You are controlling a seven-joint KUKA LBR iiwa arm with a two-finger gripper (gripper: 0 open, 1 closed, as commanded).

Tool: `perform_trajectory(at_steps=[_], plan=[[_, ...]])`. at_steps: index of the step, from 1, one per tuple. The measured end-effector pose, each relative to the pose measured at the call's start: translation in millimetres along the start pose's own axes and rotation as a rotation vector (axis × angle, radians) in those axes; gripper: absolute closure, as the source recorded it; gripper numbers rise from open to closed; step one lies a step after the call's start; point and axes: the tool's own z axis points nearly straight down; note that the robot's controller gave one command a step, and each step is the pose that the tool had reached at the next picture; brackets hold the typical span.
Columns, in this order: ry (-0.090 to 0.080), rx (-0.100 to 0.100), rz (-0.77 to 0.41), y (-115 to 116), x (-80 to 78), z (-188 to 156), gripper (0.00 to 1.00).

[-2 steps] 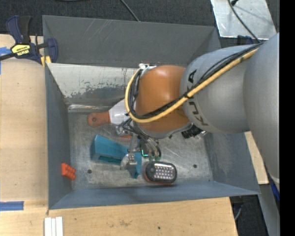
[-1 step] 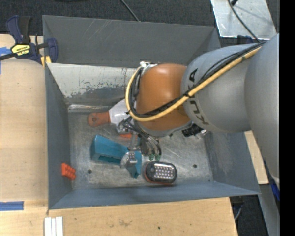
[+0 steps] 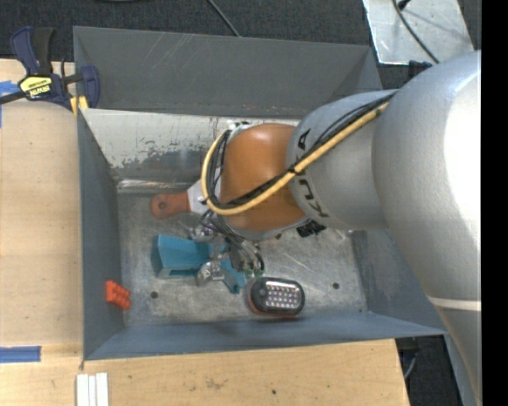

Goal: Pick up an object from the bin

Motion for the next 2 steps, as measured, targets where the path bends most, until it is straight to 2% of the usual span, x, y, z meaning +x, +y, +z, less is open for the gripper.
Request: perform_trajectory(at_steps=[1,2], plan=[[0.0,0.0,0.0,0.0,-0.1,0.0,1.0],[-0.005,0.003,0.063,-48.6,-1.1,-169.4,1.0]])
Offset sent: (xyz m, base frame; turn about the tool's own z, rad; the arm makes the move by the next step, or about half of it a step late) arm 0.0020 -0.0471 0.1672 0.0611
